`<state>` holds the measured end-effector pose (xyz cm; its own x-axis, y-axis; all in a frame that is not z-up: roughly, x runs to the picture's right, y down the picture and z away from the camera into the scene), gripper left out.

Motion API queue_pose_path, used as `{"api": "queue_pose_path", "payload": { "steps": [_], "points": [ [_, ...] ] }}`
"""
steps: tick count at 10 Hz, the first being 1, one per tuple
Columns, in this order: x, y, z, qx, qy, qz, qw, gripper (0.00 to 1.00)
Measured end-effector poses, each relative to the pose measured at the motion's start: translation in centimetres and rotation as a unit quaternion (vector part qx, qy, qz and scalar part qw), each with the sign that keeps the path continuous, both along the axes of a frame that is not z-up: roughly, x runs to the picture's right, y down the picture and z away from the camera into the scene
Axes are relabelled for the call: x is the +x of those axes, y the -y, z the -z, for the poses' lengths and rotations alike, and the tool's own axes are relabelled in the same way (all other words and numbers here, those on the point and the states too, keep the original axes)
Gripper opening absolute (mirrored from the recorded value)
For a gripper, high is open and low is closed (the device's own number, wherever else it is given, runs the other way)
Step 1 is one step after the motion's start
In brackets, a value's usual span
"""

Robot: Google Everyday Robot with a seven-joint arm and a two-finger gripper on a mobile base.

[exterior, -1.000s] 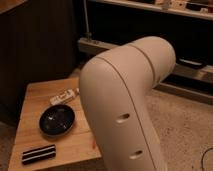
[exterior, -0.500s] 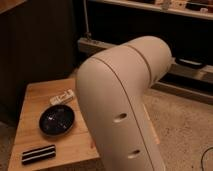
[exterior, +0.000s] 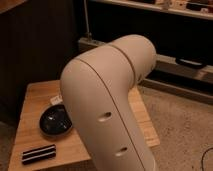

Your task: Drag the pepper across the table

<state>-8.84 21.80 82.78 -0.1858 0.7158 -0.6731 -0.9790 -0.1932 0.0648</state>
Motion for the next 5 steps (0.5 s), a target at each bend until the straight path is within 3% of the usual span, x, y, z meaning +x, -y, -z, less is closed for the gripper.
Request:
{"api": "queue_pose_path", "payload": {
  "steps": [5],
  "points": [
    [-1.6,0.0,-0.2,-0.001,0.008,0.016,0.9998,0.30]
  ]
}}
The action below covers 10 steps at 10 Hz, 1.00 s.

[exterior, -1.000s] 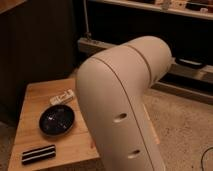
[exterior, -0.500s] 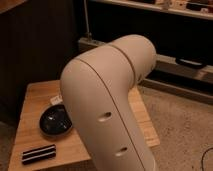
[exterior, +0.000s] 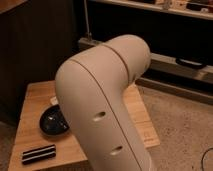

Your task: Drag the pepper across the table

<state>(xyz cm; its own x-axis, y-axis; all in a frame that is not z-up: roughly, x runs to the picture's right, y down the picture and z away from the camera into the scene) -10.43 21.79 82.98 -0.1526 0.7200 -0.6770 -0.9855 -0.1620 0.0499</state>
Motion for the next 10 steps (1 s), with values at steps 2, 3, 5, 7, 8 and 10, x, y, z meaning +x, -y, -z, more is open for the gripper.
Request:
{"api": "queue_pose_path", "payload": {
  "steps": [2,3,5,7,8,10],
  "points": [
    [-0.5,-0.1,-0.1,-0.002,0.003,0.006,1.0000,0.30],
    [-0.6,-0.2,-0.2,-0.003,0.004,0.010,0.9999,0.30],
    [-1.1,-0.1,-0.1,-0.003,0.007,0.013,0.9999,0.30],
    [-1.1,-0.1,-0.1,-0.002,0.007,0.011,0.9999,0.30],
    [-1.3,0.0,-0.1,-0.002,0.008,0.013,0.9999,0.30],
    [-3.4,0.1,-0.1,-0.002,0.018,0.024,0.9995,0.30]
  ]
}}
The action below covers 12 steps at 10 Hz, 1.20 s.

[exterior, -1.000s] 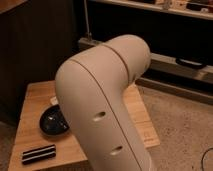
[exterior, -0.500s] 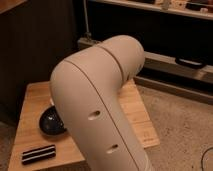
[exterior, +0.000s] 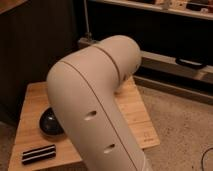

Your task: Drag the pepper across the table

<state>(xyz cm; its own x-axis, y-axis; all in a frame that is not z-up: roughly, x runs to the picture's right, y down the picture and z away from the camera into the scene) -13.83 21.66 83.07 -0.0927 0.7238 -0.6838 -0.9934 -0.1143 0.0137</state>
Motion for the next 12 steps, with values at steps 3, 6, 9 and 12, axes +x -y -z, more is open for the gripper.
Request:
{"api": "queue_pose_path", "payload": {
  "steps": [3,6,9,12],
  "points": [
    [-0.8,-0.1,0.1,0.000,0.006,0.009,0.9999,0.30],
    [-1.5,0.0,0.2,-0.002,0.015,0.010,0.9998,0.30],
    [-1.7,0.5,0.0,-0.014,0.037,-0.013,0.9991,0.30],
    [-1.9,0.9,-0.3,-0.024,0.054,-0.030,0.9978,0.30]
  ]
}}
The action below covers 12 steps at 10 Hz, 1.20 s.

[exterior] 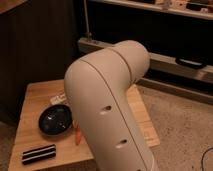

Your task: Drag the pepper across the table

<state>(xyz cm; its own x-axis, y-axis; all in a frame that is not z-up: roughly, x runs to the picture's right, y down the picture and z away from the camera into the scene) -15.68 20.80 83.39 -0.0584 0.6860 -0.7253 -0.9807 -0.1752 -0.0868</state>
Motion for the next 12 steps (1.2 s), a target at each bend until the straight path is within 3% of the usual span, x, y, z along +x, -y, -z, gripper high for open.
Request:
{"api": "queue_pose_path", "payload": {
  "steps": [8,12],
  "points": [
    [-1.0,0.4,-0.1,-0.007,0.018,-0.006,0.9998,0.30],
    [-0.2,1.2,-0.7,-0.016,0.037,-0.033,0.9986,0.30]
  ]
}}
